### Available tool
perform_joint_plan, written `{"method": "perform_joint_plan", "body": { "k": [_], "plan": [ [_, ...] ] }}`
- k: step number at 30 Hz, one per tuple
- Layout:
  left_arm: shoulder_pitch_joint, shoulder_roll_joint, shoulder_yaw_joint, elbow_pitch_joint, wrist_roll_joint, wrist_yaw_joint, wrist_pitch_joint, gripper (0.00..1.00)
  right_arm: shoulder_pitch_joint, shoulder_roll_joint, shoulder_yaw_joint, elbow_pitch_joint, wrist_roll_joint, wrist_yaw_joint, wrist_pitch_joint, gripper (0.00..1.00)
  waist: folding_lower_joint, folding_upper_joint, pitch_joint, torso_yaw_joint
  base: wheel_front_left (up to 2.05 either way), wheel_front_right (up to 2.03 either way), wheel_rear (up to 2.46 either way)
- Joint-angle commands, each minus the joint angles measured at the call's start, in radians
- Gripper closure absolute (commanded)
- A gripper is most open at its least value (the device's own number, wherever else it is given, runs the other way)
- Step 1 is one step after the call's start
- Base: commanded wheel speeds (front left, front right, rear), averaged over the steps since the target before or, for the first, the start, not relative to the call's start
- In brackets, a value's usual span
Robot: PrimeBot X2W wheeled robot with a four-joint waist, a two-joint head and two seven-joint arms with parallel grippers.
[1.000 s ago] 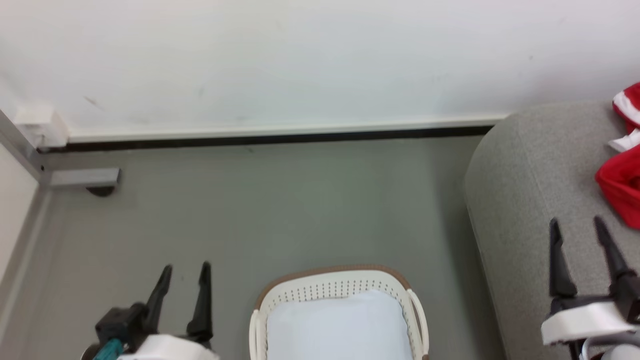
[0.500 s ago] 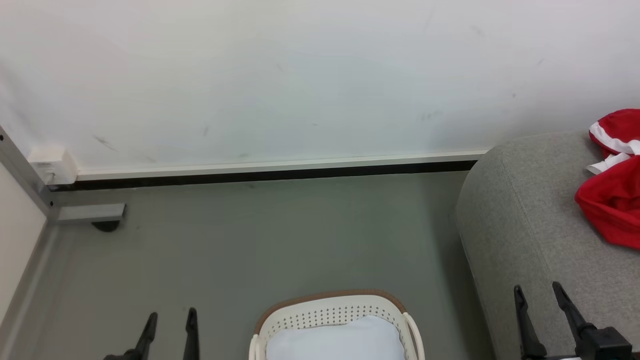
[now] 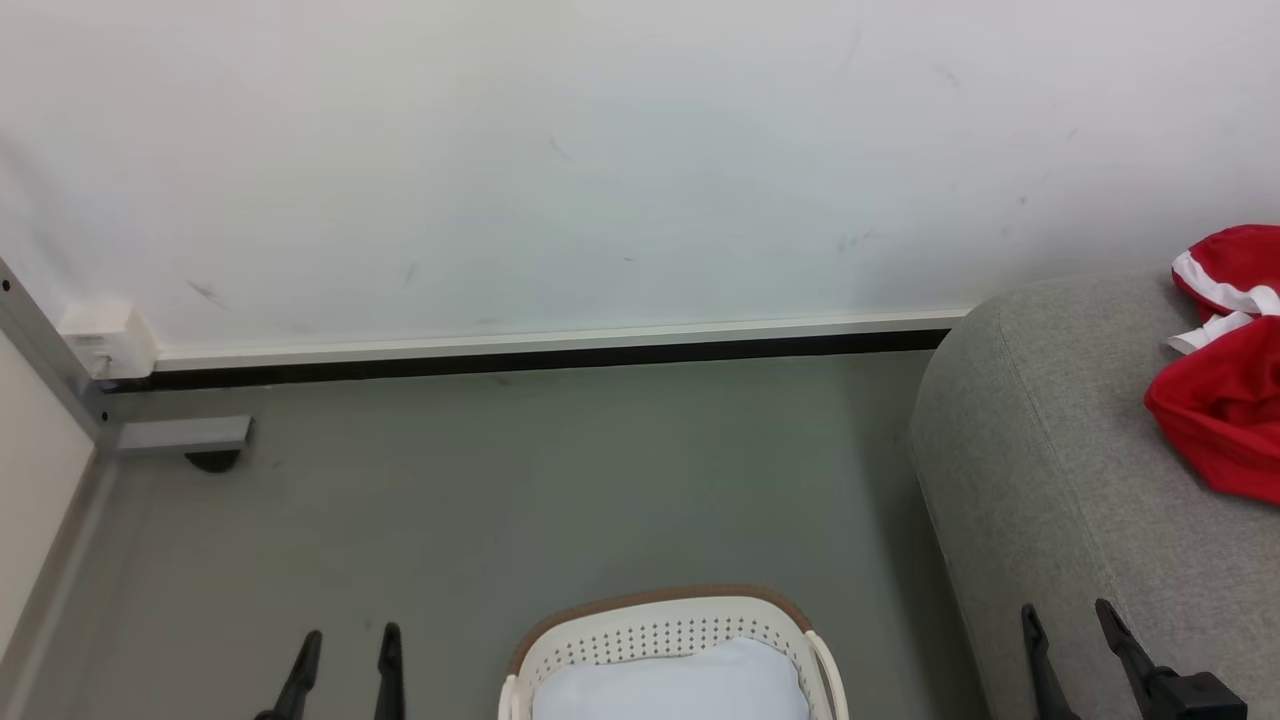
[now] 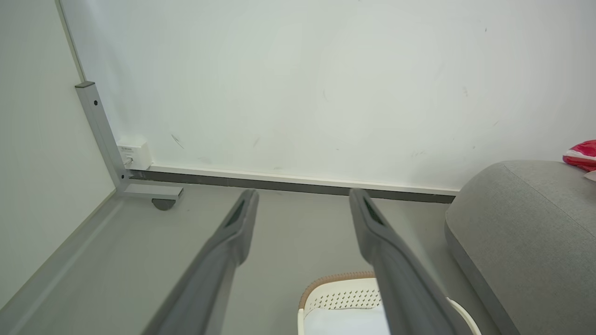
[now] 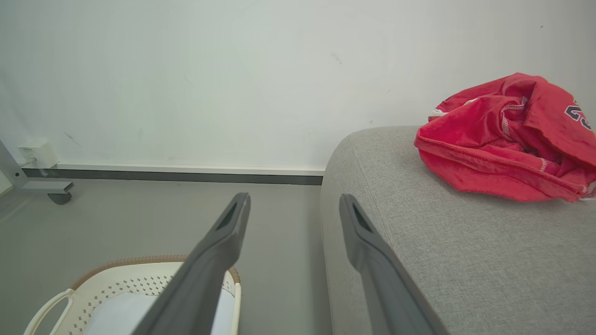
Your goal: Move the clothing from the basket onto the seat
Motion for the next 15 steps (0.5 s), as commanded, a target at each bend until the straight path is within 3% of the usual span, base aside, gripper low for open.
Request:
{"method": "perform_joint_plan", "body": {
  "k": [1, 15],
  "plan": [
    [0.012, -0.002, 0.007, -0.002, 0.014, -0.005, -0.001, 0.0, -0.017, -0.002, 0.003, 0.006, 0.005, -0.003, 0.001, 0.0, 0.0001, -0.0001, 0.001, 0.001, 0.0, 0.0, 0.0],
    [0.0, -0.016, 0.03, 0.006, 0.026, -0.031, -0.001, 0.0, -0.039, -0.002, 0.03, 0.028, 0.019, -0.003, 0.001, 0.0, 0.0001, -0.0001, 0.002, 0.015, 0.0, 0.0, 0.0]
  ]
}}
